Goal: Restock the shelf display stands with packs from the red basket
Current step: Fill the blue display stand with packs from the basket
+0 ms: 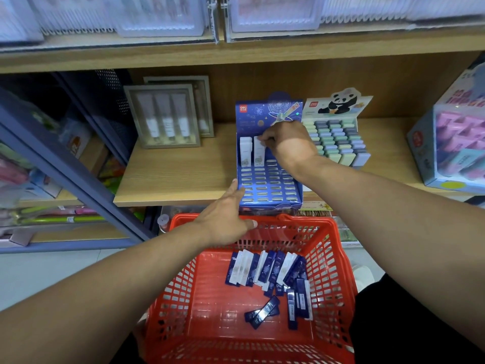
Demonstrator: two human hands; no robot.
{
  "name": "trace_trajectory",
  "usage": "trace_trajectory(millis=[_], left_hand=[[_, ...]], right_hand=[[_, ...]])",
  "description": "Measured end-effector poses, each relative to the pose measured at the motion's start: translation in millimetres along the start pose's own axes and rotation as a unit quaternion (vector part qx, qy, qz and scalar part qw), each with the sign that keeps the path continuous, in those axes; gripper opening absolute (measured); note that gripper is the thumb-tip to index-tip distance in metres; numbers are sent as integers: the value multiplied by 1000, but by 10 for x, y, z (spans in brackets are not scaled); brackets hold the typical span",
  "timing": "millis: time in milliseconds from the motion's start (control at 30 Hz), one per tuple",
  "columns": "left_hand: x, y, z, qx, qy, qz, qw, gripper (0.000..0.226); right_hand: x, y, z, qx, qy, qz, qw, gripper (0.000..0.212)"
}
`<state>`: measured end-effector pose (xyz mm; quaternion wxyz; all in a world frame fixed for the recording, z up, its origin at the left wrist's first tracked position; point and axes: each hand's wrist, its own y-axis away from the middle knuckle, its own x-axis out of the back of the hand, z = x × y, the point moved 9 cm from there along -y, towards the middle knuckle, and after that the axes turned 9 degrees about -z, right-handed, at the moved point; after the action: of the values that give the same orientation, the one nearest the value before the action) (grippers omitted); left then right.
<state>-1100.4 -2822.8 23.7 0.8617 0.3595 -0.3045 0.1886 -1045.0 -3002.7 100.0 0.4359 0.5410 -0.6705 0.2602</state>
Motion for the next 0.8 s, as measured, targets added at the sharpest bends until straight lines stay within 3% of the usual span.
trace_trajectory(millis=[333,433,533,633,800], left_hand=[[-19,24,-12,15,-8,-12,1000,90],[-4,42,5,12,-5,-8,1000,90],[0,43,10,12,-1,-4,1000,91],[1,31,11,11,-3,0,1000,91],[-18,22,-11,9,-7,-4,1000,90]], right_hand=[[-83,-57,66,-32,6,-38,999,25],[-21,40,-83,38,113,4,993,38],[-66,176,-285,105,241,44,964,55],[-247,208,-364,82,310,8,947,75],[-342,312,-448,62,321,30,944,60]])
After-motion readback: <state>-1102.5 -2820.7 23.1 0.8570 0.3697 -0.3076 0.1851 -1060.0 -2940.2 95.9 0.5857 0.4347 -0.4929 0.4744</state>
